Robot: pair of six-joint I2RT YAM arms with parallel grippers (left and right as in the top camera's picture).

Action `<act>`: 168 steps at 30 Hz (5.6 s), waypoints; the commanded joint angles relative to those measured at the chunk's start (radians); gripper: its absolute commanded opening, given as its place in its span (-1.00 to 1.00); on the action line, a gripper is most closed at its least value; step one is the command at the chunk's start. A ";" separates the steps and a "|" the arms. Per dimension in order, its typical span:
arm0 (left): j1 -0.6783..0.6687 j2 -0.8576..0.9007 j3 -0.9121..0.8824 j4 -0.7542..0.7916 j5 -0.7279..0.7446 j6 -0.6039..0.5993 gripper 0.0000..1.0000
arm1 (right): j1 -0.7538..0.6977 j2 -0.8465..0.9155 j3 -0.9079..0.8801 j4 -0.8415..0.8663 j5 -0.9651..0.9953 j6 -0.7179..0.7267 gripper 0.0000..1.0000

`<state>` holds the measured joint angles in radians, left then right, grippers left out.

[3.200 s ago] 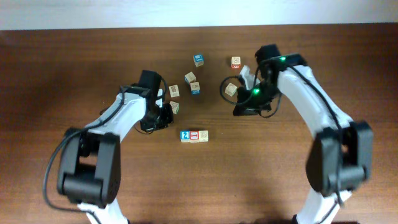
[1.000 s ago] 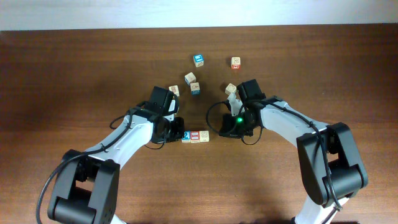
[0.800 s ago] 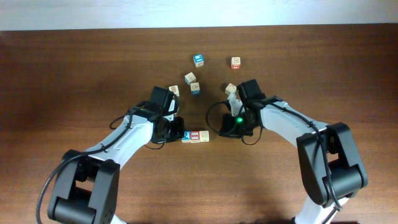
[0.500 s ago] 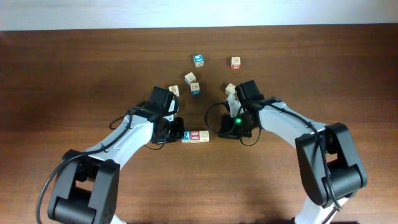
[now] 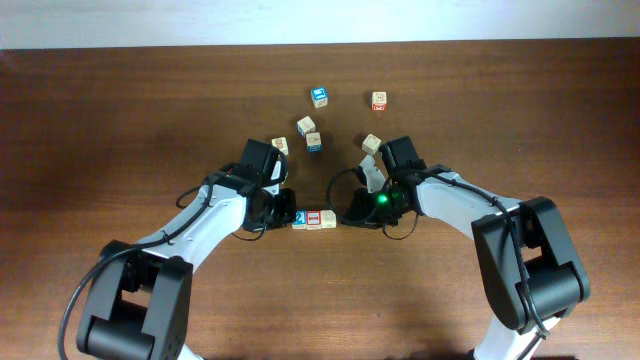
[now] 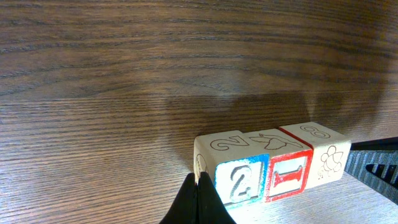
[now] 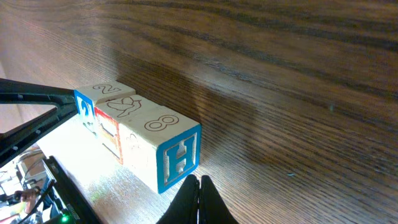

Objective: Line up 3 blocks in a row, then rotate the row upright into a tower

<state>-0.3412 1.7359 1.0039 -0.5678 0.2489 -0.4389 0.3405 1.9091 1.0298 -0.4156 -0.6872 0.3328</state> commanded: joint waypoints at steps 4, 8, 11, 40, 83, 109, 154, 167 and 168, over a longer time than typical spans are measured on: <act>-0.005 0.003 -0.006 -0.002 -0.010 -0.010 -1.00 | 0.006 0.012 -0.009 0.018 -0.019 0.008 -0.91; -0.005 0.003 -0.006 -0.002 -0.010 -0.010 -1.00 | 0.006 0.013 -0.032 0.068 -0.011 0.077 -0.92; -0.005 0.003 -0.006 -0.002 -0.010 -0.010 -1.00 | 0.007 0.013 -0.043 0.085 0.007 0.122 -0.91; -0.005 0.003 -0.006 -0.001 -0.006 -0.010 -1.00 | 0.041 0.005 -0.047 0.126 -0.020 0.102 -0.91; 0.264 0.003 -0.006 -0.118 -0.048 0.010 -1.00 | 0.418 -0.003 0.200 -0.361 0.588 0.312 -0.51; 0.264 0.003 -0.006 -0.118 -0.048 0.021 -1.00 | 0.420 0.017 0.200 -0.184 0.669 0.303 -0.55; 0.041 0.027 -0.006 0.068 0.022 0.025 -1.00 | 0.169 -0.015 0.091 -0.126 0.328 0.134 -0.91; 0.040 0.033 -0.006 0.009 0.026 0.037 -1.00 | 0.124 -0.002 0.068 -0.079 0.227 0.082 -0.91; 0.041 0.033 -0.006 0.010 0.033 0.037 -1.00 | 0.124 -0.002 0.068 -0.079 0.227 0.082 -0.91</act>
<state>-0.3000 1.7542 0.9985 -0.5579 0.2581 -0.4191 0.4679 1.8900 1.1065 -0.4961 -0.4477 0.4225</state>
